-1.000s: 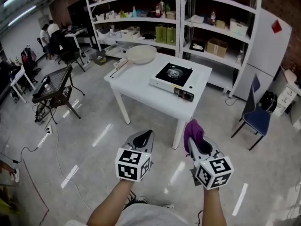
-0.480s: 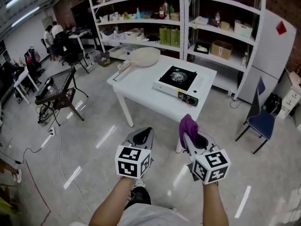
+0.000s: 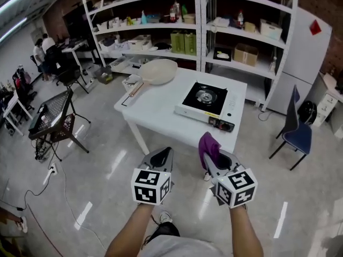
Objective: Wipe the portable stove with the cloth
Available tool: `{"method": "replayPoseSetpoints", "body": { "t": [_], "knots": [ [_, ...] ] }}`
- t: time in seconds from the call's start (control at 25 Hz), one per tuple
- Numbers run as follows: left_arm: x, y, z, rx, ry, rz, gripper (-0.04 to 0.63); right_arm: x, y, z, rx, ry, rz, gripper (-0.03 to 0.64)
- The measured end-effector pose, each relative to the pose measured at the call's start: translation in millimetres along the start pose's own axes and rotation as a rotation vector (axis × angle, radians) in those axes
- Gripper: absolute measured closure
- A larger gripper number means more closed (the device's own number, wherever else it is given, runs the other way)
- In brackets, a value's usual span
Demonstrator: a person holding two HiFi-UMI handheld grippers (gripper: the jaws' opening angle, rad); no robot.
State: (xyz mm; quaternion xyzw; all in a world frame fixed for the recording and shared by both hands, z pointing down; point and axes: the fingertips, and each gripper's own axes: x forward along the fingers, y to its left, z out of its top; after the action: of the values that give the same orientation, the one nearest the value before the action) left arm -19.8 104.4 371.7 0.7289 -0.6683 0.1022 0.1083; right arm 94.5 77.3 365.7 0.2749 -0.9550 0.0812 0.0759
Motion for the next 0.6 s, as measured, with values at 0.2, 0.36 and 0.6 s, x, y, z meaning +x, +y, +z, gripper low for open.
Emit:
{"method": "replayPoseSetpoints", "body": {
  "t": [0.2, 0.36, 0.6],
  "knots": [
    [36.0, 45.2, 0.7, 0.002, 0.026, -0.075, 0.591, 60.4, -1.1, 5.3, 0.024, -0.004, -0.048, 0.555],
    [63.7, 75.2, 6.3, 0.006, 0.032, -0.131, 0.591, 104.2, -2.8, 6.7, 0.014, 0.018, -0.083, 0.554],
    [95.5, 113.2, 9.3, 0.018, 0.039, -0.209, 0.591, 166.4, -2.1, 3.5, 0.016, 0.033, -0.115, 0.552]
  ]
}}
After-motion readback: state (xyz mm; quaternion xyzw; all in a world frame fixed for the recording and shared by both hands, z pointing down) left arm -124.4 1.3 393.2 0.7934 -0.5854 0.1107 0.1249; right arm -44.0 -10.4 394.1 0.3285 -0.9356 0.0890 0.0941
